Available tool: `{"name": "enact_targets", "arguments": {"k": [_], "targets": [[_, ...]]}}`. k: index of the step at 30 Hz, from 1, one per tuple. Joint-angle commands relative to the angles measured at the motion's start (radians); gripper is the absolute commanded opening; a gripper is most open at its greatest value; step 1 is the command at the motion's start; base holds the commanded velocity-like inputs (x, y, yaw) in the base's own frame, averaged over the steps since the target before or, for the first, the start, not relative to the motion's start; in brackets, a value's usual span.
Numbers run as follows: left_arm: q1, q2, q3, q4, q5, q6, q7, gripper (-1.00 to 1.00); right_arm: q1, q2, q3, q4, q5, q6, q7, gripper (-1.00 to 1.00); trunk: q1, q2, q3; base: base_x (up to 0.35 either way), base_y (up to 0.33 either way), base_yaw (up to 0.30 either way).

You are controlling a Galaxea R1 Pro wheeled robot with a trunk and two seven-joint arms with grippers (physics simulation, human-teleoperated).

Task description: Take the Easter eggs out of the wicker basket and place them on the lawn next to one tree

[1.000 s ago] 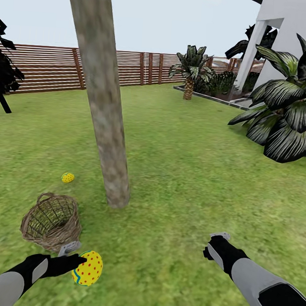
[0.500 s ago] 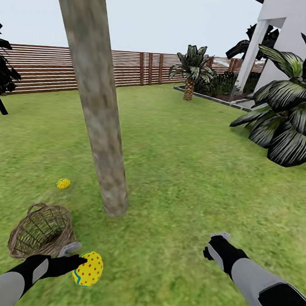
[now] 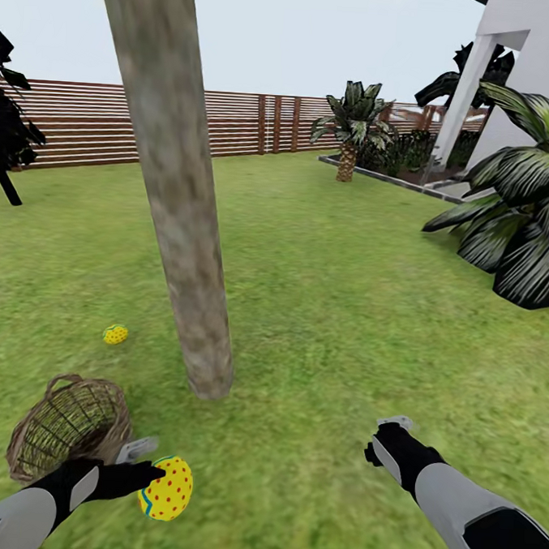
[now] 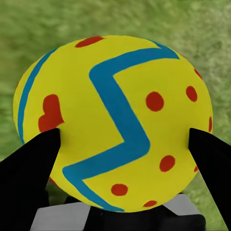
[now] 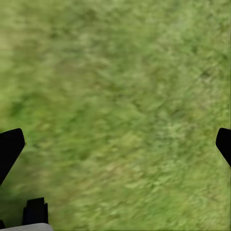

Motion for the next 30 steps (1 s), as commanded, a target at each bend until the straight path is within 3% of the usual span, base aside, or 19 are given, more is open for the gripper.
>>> {"name": "enact_targets", "arguments": {"k": [1,7,13,20,30], "targets": [[-0.001,0.0,0.009,-0.001,-0.01,0.007,-0.004,-1.0,0.0,-0.001,0.007,-0.003,-0.01,0.006,-0.006,1.0,0.0,-0.001,-0.001,0.001,0.0,0.254],[-0.001,-0.006,0.009,-0.001,-0.011,0.007,-0.004,-1.0,0.0,0.0,0.008,-0.003,-0.011,0.006,-0.006,1.0,0.0,-0.001,-0.001,0.0,0.0,0.25],[-0.001,-0.004,0.01,-0.001,-0.009,0.005,-0.008,-1.0,0.0,-0.001,0.007,-0.003,-0.011,0.006,-0.006,1.0,0.0,-0.001,-0.001,0.0,-0.047,0.025],[-0.001,-0.002,0.01,-0.001,-0.009,0.005,-0.006,-1.0,0.0,-0.001,0.007,-0.003,-0.011,0.006,-0.006,1.0,0.0,-0.001,-0.001,0.0,-0.31,0.001],[-0.001,-0.003,0.01,-0.001,-0.009,0.005,-0.009,-1.0,0.0,0.0,0.008,-0.003,-0.011,0.006,-0.006,1.0,0.0,-0.001,-0.002,0.0,-0.348,0.215]]}}
